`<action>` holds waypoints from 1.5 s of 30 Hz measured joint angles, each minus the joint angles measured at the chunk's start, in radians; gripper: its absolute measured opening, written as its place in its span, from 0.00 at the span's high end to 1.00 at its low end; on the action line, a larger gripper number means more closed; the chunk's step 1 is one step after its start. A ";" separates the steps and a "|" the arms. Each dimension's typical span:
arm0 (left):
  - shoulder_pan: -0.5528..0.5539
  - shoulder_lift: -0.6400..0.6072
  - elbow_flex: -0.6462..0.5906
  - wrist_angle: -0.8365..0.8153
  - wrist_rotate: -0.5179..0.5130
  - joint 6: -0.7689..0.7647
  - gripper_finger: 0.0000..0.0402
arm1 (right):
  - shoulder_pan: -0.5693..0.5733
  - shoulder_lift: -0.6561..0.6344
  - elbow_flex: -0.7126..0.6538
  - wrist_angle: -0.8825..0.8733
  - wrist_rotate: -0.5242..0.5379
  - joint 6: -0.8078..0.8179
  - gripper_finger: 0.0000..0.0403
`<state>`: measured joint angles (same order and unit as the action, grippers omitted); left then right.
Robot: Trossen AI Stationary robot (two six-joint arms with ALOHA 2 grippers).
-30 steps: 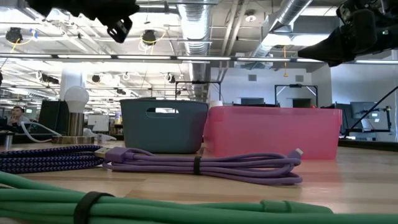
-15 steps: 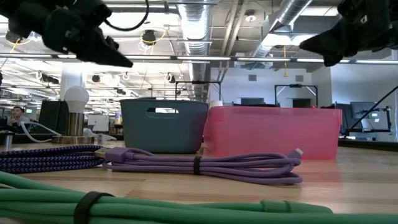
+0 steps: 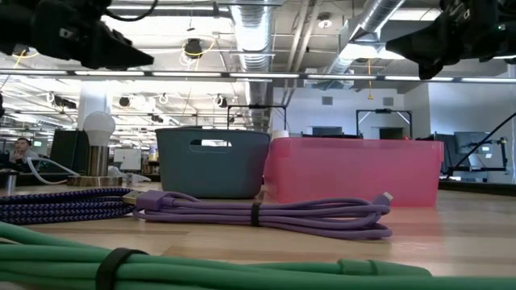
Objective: Pick & Place USB Port
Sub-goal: Put the purple charger cable into the red bin
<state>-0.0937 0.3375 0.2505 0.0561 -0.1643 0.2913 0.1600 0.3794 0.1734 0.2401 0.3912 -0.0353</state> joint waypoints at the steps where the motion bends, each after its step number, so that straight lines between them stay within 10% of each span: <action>1: 0.000 -0.027 -0.009 0.000 0.000 0.001 0.98 | 0.000 0.000 0.000 0.000 0.000 0.000 0.98; 17: 0.000 -0.118 -0.023 0.003 -0.007 0.001 0.98 | 0.014 0.030 0.048 -0.021 0.001 0.106 0.99; 45: 0.001 -0.105 -0.023 0.005 -0.053 0.026 0.98 | 0.139 0.886 0.771 -0.493 -0.161 0.168 1.00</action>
<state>-0.0931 0.2321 0.2276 0.0607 -0.2173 0.3176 0.2988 1.2655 0.9449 -0.2530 0.2304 0.1329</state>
